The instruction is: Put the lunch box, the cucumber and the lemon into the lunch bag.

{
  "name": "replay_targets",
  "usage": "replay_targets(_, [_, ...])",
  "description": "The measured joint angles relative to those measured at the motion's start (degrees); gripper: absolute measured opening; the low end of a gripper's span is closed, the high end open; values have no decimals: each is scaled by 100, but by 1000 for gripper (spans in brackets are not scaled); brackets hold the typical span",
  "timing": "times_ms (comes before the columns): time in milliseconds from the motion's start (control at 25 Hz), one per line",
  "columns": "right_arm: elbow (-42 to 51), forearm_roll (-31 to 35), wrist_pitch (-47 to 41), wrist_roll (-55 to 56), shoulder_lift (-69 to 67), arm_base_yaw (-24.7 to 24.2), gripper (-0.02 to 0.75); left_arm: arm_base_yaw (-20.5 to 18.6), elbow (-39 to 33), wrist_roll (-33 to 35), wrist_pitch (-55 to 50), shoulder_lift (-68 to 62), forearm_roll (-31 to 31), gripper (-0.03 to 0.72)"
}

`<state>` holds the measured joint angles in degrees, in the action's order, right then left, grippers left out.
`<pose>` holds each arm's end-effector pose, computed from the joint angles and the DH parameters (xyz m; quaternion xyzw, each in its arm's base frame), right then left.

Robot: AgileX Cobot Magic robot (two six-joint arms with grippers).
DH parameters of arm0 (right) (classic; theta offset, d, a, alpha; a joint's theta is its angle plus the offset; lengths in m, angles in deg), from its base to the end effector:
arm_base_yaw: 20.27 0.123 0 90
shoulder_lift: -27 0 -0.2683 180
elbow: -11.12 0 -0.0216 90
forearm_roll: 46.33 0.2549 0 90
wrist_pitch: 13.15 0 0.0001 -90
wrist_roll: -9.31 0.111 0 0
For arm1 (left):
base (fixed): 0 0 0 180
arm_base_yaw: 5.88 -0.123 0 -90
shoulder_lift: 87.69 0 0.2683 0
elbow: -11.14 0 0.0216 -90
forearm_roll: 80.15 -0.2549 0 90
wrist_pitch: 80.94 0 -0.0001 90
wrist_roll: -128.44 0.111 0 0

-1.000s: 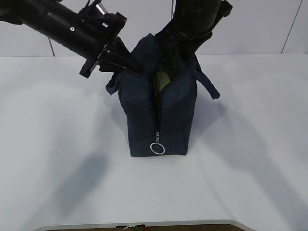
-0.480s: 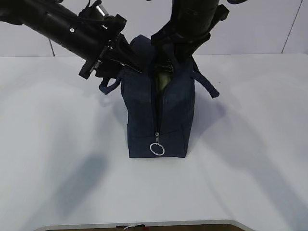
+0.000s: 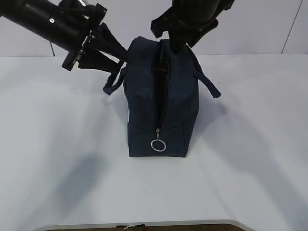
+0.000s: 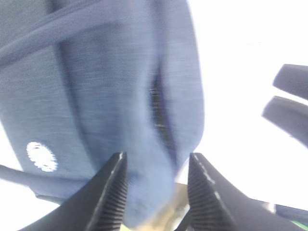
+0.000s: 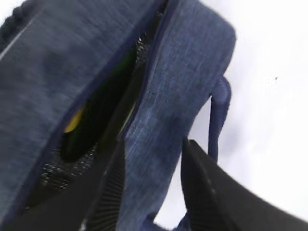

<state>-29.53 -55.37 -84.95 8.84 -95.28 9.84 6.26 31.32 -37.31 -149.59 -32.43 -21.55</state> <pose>0.3904 0.2072 0.3103 -0.2624 0.9341 -0.0173 0.2415 0.4023 -0.1768 0.2380 0.0518 0.8820 -0.4645 0.0602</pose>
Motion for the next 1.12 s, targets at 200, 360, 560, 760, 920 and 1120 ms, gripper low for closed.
replay_targets(200, [0, 160, -21, 13, 403, 0, 323, -87, 0, 0, -13, 374, 20, 301])
replay_targets(360, [0, 356, -31, 47, 797, 0, 323, -96, 0, 0, -25, 733, -170, 301])
replay_targets(560, [0, 740, -44, 47, 1374, 0, 321, -83, 0, -198, -124, 1354, -1735, 288])
replay_targets(760, [311, 1042, -56, 47, 2112, 0, 321, -49, 0, -447, -188, 2141, -3134, 276])
replay_targets(920, [889, 1110, -56, -119, 2751, 0, 320, 100, -111, -589, -234, 2782, -3946, 267])
replay_targets(1120, [2075, 1161, 141, -285, 3582, 0, 320, 146, -712, -642, -286, 3570, -4111, 257])
